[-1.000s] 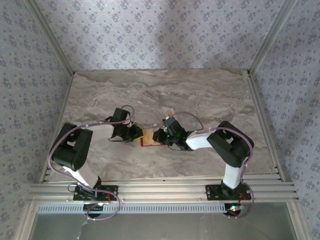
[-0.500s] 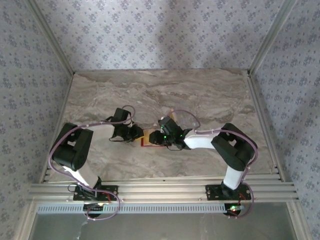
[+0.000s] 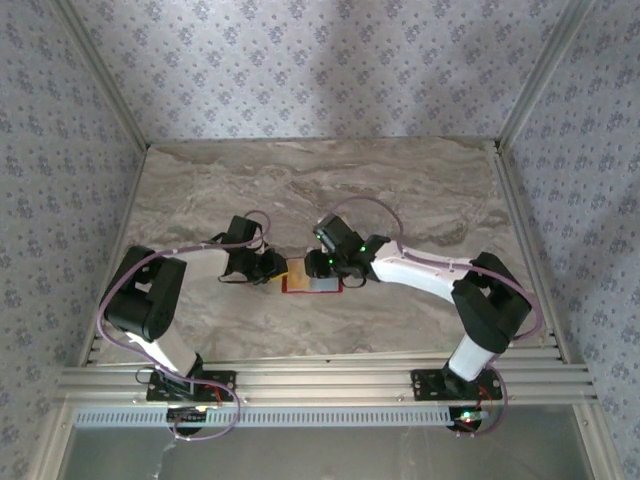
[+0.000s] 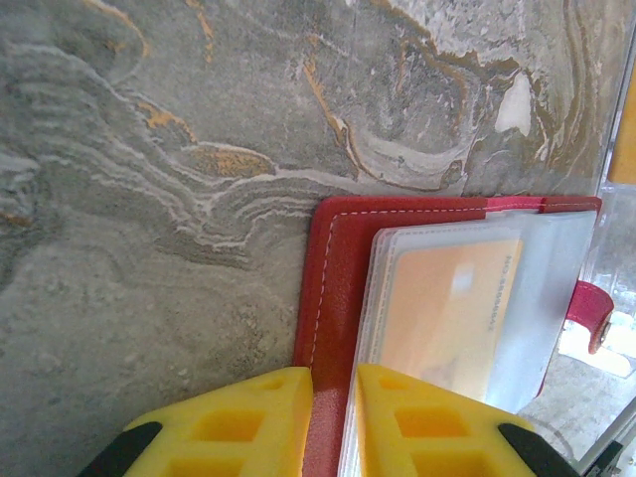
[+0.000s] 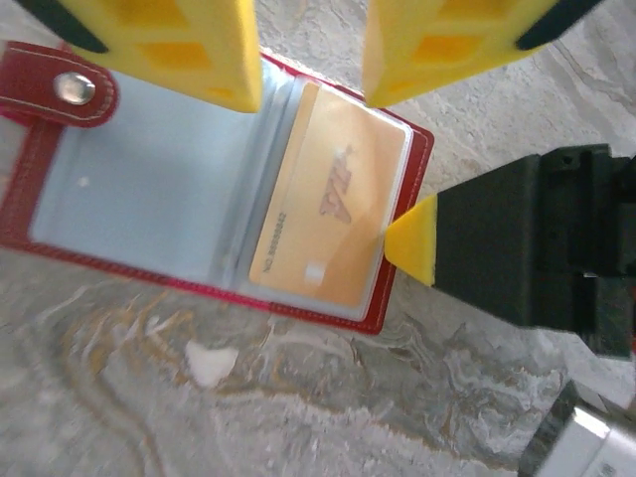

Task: Put the credit cards into the card holder
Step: Insert the credit card into the card slot, then flip over the card slot in the card holder.

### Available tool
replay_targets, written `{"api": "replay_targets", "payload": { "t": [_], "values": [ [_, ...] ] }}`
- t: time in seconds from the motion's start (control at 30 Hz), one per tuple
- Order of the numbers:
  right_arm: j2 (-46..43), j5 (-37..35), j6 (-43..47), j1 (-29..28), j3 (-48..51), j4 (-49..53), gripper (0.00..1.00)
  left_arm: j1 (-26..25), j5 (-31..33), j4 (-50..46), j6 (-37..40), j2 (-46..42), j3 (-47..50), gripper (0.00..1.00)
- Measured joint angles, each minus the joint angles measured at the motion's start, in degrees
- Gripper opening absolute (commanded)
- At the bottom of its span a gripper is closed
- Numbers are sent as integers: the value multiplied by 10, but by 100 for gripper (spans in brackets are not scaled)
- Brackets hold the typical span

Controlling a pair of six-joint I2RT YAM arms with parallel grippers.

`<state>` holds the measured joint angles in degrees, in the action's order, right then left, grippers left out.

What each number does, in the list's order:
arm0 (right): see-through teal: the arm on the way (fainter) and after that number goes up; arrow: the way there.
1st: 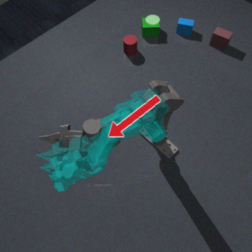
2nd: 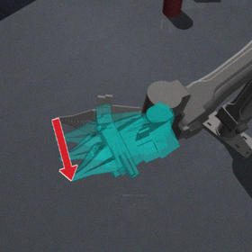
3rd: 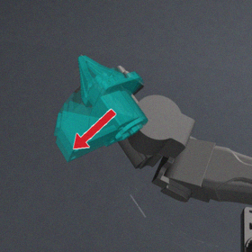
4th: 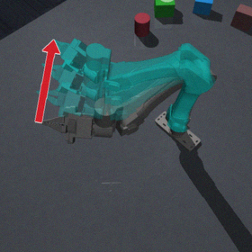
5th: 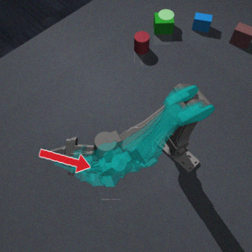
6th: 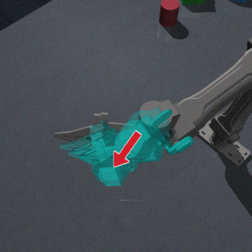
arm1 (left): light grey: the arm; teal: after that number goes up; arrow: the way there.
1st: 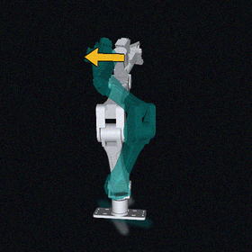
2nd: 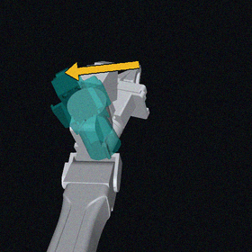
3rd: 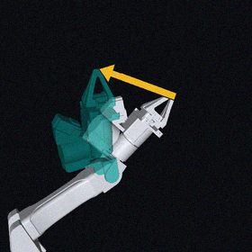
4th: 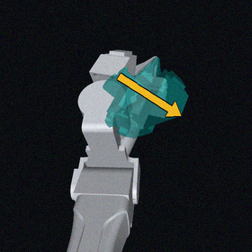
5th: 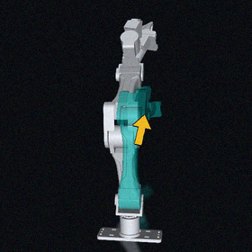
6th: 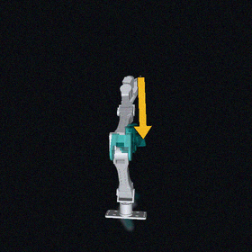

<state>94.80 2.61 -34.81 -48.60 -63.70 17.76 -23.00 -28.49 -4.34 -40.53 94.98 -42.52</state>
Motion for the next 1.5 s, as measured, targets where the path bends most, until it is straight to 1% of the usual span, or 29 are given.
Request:
{"api": "replay_targets", "payload": {
  "t": [0.07, 0.2, 0.33, 0.53, 0.7, 0.97, 1.5],
  "values": [
    [10, -19, 24, 3, -42, 41, 26, 0, 0, 0, 0, 0, 0, 21],
    [51, -46, 68, 9, -107, 93, 26, 0, 0, 0, 0, 0, 0, 21],
    [91, -62, 93, 12, -126, 135, 28, 0, 0, 0, 0, 0, 0, 21],
    [131, -79, 108, 12, -128, 172, 32, 0, 0, 0, 0, 0, 0, 21],
    [144, -90, 114, 14, -131, 177, 36, 0, 0, 0, 0, 0, 0, 21],
    [166, -99, 125, 21, -136, 175, 36, 1, 0, 0, 0, 0, 0, 21],
    [168, -108, 139, 30, -144, 152, 35, 1, 0, 0, 0, 0, 0, 21]
  ]
}}
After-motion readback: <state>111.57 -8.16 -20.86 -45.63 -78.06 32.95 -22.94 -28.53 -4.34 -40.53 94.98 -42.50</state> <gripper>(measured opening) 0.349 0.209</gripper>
